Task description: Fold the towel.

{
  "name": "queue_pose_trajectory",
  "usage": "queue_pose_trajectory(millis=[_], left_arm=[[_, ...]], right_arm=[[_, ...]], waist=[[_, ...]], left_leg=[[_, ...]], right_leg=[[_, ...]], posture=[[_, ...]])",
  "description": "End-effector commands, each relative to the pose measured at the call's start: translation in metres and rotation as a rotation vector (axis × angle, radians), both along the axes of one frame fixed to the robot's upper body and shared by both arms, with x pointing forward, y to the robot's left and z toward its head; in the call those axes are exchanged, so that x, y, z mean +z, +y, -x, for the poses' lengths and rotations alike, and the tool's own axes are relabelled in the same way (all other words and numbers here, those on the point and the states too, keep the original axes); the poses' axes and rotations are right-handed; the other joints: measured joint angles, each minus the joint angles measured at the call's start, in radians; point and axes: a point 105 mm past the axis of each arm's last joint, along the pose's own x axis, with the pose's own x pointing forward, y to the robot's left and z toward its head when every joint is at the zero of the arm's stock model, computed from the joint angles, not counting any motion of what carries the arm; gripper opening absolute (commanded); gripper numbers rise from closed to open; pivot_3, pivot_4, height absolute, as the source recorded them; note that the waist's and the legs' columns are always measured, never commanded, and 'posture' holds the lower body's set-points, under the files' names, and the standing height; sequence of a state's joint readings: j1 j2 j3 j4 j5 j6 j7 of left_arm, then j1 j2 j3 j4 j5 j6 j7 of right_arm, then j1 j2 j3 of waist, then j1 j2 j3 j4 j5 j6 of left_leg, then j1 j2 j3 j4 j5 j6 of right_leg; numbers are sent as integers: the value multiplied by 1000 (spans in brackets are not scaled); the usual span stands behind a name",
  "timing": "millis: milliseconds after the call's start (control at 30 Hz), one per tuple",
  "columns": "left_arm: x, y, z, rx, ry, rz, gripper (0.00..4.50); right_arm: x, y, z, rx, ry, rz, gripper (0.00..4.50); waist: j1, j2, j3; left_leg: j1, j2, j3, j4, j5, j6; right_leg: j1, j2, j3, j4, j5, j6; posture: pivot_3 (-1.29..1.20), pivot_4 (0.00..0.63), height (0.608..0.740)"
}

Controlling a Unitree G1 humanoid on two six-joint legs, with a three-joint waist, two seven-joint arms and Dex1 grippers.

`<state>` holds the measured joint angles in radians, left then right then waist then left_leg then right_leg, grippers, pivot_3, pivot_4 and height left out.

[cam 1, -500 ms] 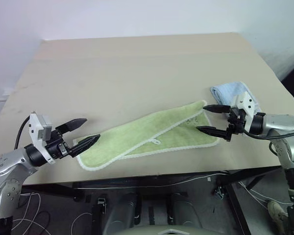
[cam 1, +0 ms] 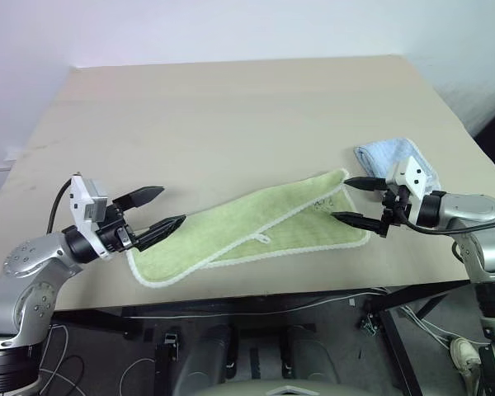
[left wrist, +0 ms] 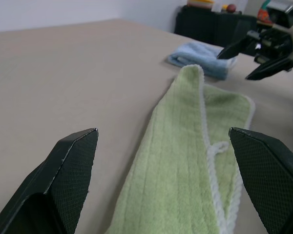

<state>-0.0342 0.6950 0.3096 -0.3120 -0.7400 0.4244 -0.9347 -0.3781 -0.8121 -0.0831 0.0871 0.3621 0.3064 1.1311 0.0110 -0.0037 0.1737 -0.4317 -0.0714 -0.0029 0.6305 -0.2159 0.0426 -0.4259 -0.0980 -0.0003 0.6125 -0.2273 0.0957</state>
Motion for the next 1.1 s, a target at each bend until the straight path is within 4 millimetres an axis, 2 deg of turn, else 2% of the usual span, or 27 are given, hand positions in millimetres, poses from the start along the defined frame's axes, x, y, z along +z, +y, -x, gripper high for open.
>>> queue_pose_trajectory(millis=[33, 233, 467, 633, 767, 900, 1100], left_arm=[[2, -9, -1, -32, -31, 8, 4500], [-2, -24, -2, -73, -31, 34, 4500], [-9, -30, -6, -88, -35, 28, 4500], [-14, -33, -7, -95, -39, 19, 4500], [-17, -34, -6, -107, -38, 19, 4500], [-19, -35, -5, -113, -39, 18, 4500], [-27, -30, -2, -103, -39, 18, 4500]], right_arm=[[15, -8, -14, -54, -85, 63, 4458], [24, -14, -40, -160, -180, 91, 4458], [28, -25, -52, -176, -275, 200, 4458], [20, -39, -55, -170, -285, 309, 4458], [16, -44, -67, -211, -299, 352, 4458], [9, -40, -73, -194, -310, 390, 4458], [2, -22, -80, -132, -334, 403, 4458]], waist=[[-1, 0, 0], [-1, 0, 0], [0, 0, 0], [-1, 0, 0], [-11, 0, 0], [-22, 0, 0], [-28, 0, 0]], left_leg=[[0, 0, 0, 0, 0, 0], [0, 0, 0, 0, 0, 0], [0, 0, 0, 0, 0, 0], [0, 0, 0, 0, 0, 0], [0, 0, 0, 1, 0, 0], [0, 0, 0, 0, 1, -1], [0, 0, 0, 1, 1, -1]], right_leg=[[0, 0, 0, 0, 0, 0], [0, 0, 0, 0, 0, 0], [0, 1, 0, 0, 0, 0], [0, 1, 0, 0, 0, 0], [0, 1, 0, 1, 0, 0], [0, 1, 0, 1, 0, 0], [0, 1, 0, 2, 1, 1]], posture=[[0, 150, 740], [0, 150, 740], [0, 150, 740], [0, 150, 740], [0, 150, 740], [0, 150, 740], [0, 150, 740]])
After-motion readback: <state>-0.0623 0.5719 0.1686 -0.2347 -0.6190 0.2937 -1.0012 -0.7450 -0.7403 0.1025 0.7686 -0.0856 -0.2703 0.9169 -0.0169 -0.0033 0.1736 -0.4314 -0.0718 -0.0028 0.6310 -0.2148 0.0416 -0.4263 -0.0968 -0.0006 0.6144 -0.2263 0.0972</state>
